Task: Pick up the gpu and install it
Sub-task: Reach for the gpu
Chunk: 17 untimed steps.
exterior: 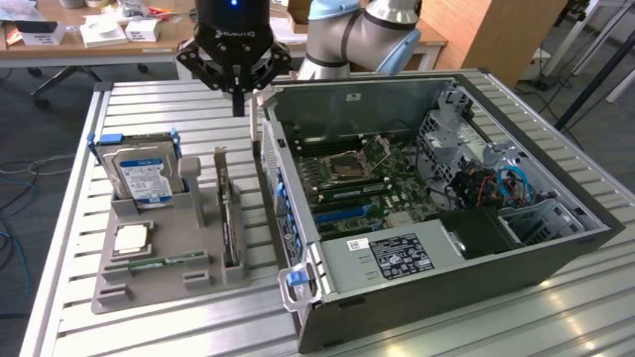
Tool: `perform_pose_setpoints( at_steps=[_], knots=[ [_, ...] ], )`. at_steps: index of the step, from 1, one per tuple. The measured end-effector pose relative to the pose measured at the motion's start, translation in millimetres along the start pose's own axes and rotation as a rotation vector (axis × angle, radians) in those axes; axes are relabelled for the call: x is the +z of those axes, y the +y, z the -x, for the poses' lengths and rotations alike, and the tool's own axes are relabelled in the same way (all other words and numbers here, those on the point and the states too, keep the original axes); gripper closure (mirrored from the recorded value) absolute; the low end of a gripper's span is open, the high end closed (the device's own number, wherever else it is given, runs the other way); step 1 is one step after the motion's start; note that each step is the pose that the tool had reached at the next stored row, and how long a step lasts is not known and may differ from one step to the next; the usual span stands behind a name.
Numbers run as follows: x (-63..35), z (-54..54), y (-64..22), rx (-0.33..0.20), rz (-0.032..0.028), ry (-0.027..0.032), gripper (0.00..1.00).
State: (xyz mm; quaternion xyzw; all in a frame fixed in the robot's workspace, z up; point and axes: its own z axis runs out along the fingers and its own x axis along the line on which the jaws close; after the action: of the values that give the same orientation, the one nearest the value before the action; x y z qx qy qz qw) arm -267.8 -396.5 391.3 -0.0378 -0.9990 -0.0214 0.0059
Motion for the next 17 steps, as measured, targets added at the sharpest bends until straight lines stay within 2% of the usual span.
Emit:
perform_pose_setpoints(
  at_steps=[10,17],
  knots=[
    [0.6,-22.7,-1.7,0.001,-0.0010,0.0136,0.90],
    [0.6,-22.9,-1.7,0.001,-0.0010,0.0140,0.90]
  ],
)
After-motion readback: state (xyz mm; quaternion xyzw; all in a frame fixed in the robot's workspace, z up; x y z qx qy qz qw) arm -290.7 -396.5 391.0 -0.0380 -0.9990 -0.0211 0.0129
